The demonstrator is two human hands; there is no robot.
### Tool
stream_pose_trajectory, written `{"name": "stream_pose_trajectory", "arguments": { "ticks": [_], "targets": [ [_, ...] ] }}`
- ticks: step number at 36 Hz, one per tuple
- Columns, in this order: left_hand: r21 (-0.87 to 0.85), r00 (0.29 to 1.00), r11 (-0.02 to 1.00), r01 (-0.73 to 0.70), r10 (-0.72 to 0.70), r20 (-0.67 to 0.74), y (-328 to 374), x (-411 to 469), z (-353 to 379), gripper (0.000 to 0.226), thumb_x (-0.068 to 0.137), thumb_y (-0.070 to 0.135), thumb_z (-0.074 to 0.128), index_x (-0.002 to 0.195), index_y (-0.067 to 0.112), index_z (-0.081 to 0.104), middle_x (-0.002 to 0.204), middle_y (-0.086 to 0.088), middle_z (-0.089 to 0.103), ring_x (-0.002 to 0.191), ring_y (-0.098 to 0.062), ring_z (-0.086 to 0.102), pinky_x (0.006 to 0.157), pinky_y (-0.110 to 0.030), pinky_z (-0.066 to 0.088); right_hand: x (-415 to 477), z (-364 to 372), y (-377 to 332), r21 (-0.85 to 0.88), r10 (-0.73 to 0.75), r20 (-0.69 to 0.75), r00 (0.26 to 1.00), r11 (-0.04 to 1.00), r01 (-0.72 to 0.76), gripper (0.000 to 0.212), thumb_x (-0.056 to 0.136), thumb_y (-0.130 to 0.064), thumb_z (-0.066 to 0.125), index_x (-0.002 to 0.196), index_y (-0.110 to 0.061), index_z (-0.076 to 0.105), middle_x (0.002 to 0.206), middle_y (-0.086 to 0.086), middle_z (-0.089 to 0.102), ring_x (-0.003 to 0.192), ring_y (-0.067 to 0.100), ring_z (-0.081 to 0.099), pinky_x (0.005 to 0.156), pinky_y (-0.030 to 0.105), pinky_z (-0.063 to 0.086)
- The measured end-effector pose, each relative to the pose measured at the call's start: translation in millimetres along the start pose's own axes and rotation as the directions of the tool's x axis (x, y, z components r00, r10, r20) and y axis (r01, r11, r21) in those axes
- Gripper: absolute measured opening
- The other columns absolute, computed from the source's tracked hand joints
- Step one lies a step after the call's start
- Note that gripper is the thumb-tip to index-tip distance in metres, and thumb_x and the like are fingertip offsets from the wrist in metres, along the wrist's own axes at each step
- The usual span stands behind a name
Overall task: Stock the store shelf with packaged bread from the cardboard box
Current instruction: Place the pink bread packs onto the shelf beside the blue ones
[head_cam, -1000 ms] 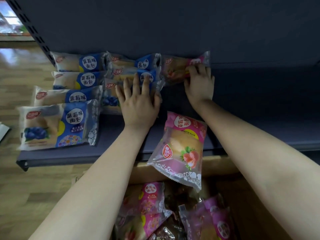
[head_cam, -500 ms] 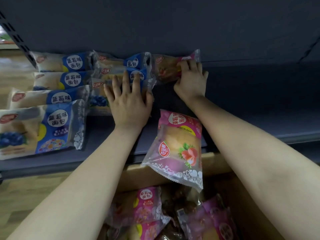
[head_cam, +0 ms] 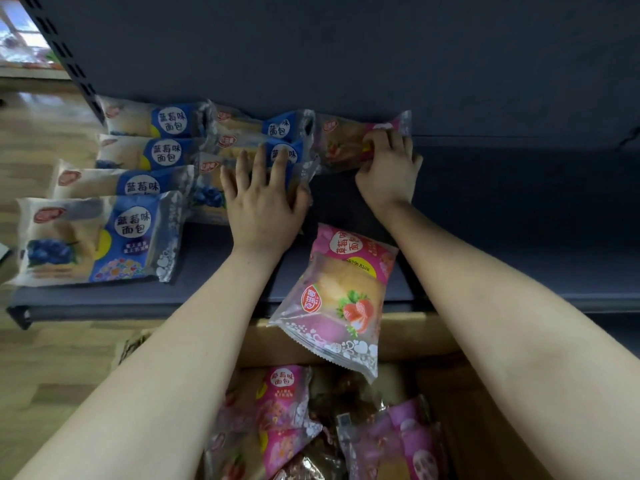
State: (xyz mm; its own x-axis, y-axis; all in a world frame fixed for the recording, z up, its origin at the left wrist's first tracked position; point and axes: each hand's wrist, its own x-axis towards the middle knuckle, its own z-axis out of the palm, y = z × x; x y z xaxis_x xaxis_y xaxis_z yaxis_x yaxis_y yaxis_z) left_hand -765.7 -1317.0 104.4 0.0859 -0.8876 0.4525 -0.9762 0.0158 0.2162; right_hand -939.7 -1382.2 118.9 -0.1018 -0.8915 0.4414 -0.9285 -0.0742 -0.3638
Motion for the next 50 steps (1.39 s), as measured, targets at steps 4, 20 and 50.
{"name": "stream_pose_trajectory", "arguments": {
  "ticks": [4, 20, 50],
  "targets": [
    [-0.005, 1.000, 1.000, 0.006, -0.005, 0.020, 0.9, -1.2, -3.1, 0.068, 0.087, 0.049, 0.025, 0.146, 0.018, 0.039, 0.152, -0.013, 0.035, 0.141, -0.040, 0.025, 0.114, -0.056, 0.010, -5.7, -7.8, 0.1, 0.150, -0.036, -0.030, 0.999, 0.988, 0.040, 0.042, 0.076, -0.003, 0.044, 0.114, -0.014, 0.059, 0.123, 0.009, 0.054, 0.118, 0.030, 0.045, 0.095, 0.042, 0.032],
    [-0.019, 0.990, 1.000, 0.005, -0.002, 0.141, 1.2, 0.1, -9.8, 0.069, 0.089, 0.050, 0.028, 0.150, 0.020, 0.027, 0.157, -0.012, 0.024, 0.145, -0.037, 0.013, 0.116, -0.055, 0.004, -44.6, -72.9, -24.1, 0.292, -0.646, -0.132, 0.752, 0.699, 0.652, 0.022, 0.085, -0.016, 0.052, 0.099, -0.006, 0.065, 0.108, 0.011, 0.062, 0.105, 0.022, 0.054, 0.094, 0.038, 0.042],
    [-0.023, 0.117, 0.980, 0.200, -0.001, 0.993, 24.2, -16.9, -129.2, 0.059, 0.080, 0.046, 0.069, 0.127, 0.015, 0.050, 0.117, -0.006, 0.058, 0.105, -0.022, 0.058, 0.083, -0.037, 0.054, -98.8, -138.1, -7.3, -0.047, -0.608, 0.503, 0.614, 0.690, 0.722, 0.050, 0.097, -0.042, 0.040, 0.145, -0.026, 0.036, 0.148, 0.000, 0.039, 0.131, 0.019, 0.040, 0.095, 0.031, 0.041]
  ]
}}
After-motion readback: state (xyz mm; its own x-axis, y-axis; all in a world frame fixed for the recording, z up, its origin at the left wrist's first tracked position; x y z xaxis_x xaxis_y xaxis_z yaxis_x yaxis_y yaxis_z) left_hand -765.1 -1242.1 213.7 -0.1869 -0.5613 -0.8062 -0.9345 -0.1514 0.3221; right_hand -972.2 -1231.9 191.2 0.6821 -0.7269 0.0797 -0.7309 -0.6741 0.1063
